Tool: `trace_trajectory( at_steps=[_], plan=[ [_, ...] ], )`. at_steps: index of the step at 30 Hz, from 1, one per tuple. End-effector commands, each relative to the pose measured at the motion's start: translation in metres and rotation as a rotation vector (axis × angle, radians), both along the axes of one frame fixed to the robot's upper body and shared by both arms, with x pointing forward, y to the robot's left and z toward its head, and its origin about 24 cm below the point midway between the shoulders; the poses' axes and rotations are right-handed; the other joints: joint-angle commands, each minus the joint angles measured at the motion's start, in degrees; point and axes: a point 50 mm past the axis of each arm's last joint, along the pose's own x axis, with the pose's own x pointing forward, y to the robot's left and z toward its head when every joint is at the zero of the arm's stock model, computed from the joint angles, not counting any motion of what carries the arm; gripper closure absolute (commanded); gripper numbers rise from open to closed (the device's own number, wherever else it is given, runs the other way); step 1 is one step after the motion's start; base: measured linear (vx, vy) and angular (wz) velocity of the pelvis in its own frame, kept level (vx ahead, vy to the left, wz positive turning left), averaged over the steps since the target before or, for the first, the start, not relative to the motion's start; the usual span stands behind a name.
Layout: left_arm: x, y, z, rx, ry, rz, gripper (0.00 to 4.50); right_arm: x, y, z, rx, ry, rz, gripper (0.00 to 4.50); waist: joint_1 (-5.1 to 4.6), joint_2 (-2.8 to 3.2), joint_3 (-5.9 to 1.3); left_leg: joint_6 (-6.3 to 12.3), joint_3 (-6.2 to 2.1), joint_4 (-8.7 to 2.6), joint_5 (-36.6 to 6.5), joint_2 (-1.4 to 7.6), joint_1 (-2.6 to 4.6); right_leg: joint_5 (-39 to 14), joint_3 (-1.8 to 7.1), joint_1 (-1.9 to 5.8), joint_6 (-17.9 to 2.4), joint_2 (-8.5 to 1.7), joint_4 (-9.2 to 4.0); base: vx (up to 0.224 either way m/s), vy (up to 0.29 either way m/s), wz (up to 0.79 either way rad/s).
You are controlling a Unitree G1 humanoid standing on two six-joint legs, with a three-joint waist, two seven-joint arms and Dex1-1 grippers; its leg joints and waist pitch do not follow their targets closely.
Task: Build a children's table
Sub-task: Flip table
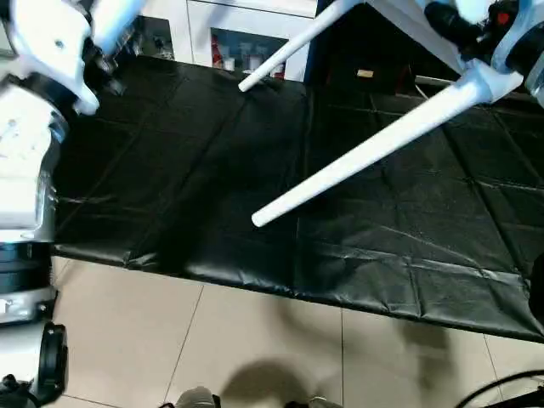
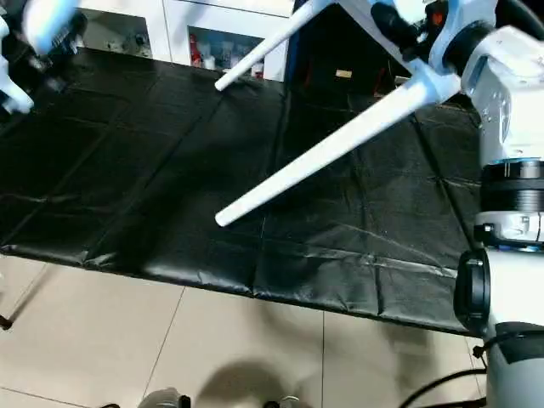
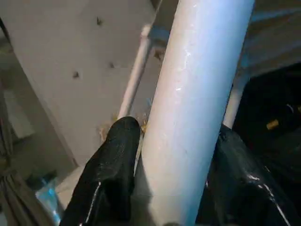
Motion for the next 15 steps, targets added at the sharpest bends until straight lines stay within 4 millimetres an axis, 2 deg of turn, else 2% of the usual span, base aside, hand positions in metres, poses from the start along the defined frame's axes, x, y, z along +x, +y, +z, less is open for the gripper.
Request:
trace_trajectory(
  at_steps=[1,4,5,6,8,9,10,11,12,15],
  plan=[
    [0.015,0.003,-0.051,-0.078,0.247,0.058,2.60,-0.015,0.022,0.027,0.117,-0.122,0.268,0.85,-0.08,-0.04,-4.80,-0.12,-0.60,-3.54,-6.62,2.00,0.77,-19.08,3.55,3.94,-4.20,-5.89,-5.46,0.000,0.000,0.00],
    [0.015,0.003,-0.059,-0.099,0.270,0.071,2.62,-0.016,0.023,0.026,0.116,-0.125,0.273,0.66,-0.09,0.02,-4.65,-0.01,-0.57,-3.55,-7.93,1.97,1.05,-20.32,3.53,3.63,-3.91,-5.86,-5.73,0.000,0.000,0.00],
    [0.014,0.004,-0.070,-0.107,0.304,0.088,2.63,-0.018,0.025,0.026,0.123,-0.129,0.295,0.56,-0.06,0.07,-4.67,-0.09,-0.66,-3.67,-7.85,2.12,1.01,-20.55,3.40,3.65,-3.87,-5.87,-5.71,0.000,0.000,0.00],
    [0.013,0.005,-0.075,-0.104,0.317,0.093,2.63,-0.019,0.025,0.027,0.123,-0.134,0.309,0.31,-0.08,0.10,-4.62,-0.15,-0.69,-3.70,-8.24,2.15,1.10,-20.82,3.36,3.59,-3.77,-5.90,-5.79,0.000,0.000,0.00],
    [0.011,0.006,-0.086,-0.102,0.349,0.107,2.63,-0.023,0.026,0.029,0.117,-0.140,0.333,0.26,-0.19,0.07,-4.51,-0.12,-0.73,-3.83,-8.91,2.22,1.29,-21.69,3.28,3.57,-3.67,-5.93,-5.92,0.000,0.000,0.00],
    [0.011,0.006,-0.089,-0.095,0.355,0.108,2.63,-0.023,0.026,0.030,0.120,-0.142,0.341,0.24,-0.28,0.12,-4.13,-0.20,-0.73,-3.91,-10.79,2.16,1.68,-25.00,3.14,3.28,-3.16,-6.02,-6.53,0.000,0.000,0.00],
    [0.011,0.006,-0.090,-0.092,0.359,0.108,2.63,-0.023,0.026,0.030,0.121,-0.143,0.345,0.24,-0.22,0.09,-4.12,-0.06,-0.64,-3.77,-12.62,2.17,2.05,-26.97,3.10,3.16,-2.67,-6.19,-6.83,0.000,0.000,0.00],
    [0.010,0.006,-0.096,-0.078,0.381,0.111,2.65,-0.026,0.026,0.032,0.128,-0.145,0.367,0.24,-0.39,-0.07,-4.01,0.11,-0.95,-4.02,-12.77,1.93,1.75,-30.28,2.89,3.47,-0.67,-6.16,-7.05,0.000,0.000,0.00],
    [0.009,0.006,-0.101,-0.071,0.395,0.111,2.66,-0.027,0.026,0.033,0.126,-0.150,0.384,0.24,-0.36,0.19,-4.06,0.16,-0.98,-3.99,-13.32,2.07,2.35,-31.51,2.92,2.98,-0.41,-6.23,-7.37,0.000,0.000,0.00],
    [0.007,0.006,-0.113,-0.042,0.428,0.107,2.74,-0.033,0.025,0.037,0.130,-0.165,0.434,0.24,-0.39,0.33,-4.10,0.17,-1.22,-4.31,-14.34,2.36,2.47,-30.62,2.79,3.02,-1.06,-6.24,-7.39,0.000,0.000,0.00]
  ],
)
